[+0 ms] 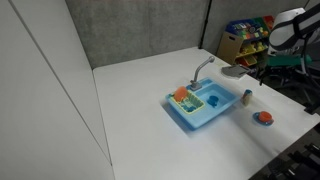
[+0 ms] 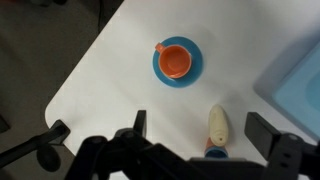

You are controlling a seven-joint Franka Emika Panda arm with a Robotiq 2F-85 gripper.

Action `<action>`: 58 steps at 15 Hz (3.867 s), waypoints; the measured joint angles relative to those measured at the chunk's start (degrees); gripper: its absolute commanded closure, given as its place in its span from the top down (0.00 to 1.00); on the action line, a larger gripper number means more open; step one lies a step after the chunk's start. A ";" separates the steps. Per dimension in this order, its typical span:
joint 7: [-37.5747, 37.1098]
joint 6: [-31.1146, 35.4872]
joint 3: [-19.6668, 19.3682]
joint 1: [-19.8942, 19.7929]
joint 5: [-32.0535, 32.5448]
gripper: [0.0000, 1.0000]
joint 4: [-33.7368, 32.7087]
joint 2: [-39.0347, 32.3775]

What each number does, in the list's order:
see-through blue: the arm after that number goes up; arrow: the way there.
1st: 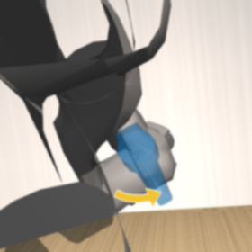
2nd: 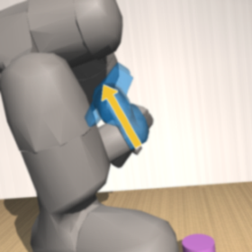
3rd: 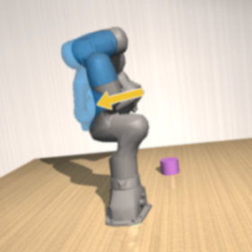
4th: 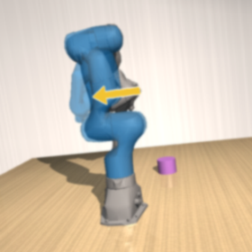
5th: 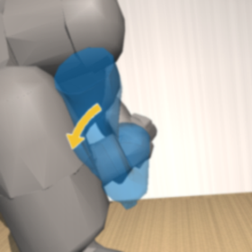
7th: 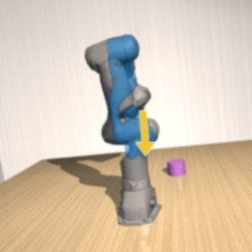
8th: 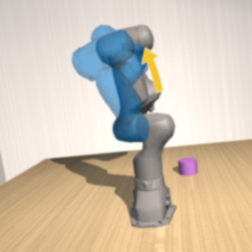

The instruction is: Put the white bottle onto the toy sink

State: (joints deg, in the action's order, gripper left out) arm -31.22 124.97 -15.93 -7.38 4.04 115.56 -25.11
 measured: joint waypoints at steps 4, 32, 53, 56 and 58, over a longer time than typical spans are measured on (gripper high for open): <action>-0.12 -0.03 -0.43 -0.94 -1.58 1.00 -1.96 -2.75; 0.23 23.94 -0.47 -2.12 -7.14 1.00 1.20 -11.23; 0.57 26.91 -0.07 0.13 -9.41 1.00 -4.69 -18.89; 0.55 26.90 -0.07 0.55 -9.46 0.66 -6.13 -20.34; 0.51 26.90 -0.09 0.60 -9.47 0.49 -6.92 -21.32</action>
State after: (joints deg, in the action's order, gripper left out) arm -30.71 151.86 -16.02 -6.78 -5.43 108.64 -46.42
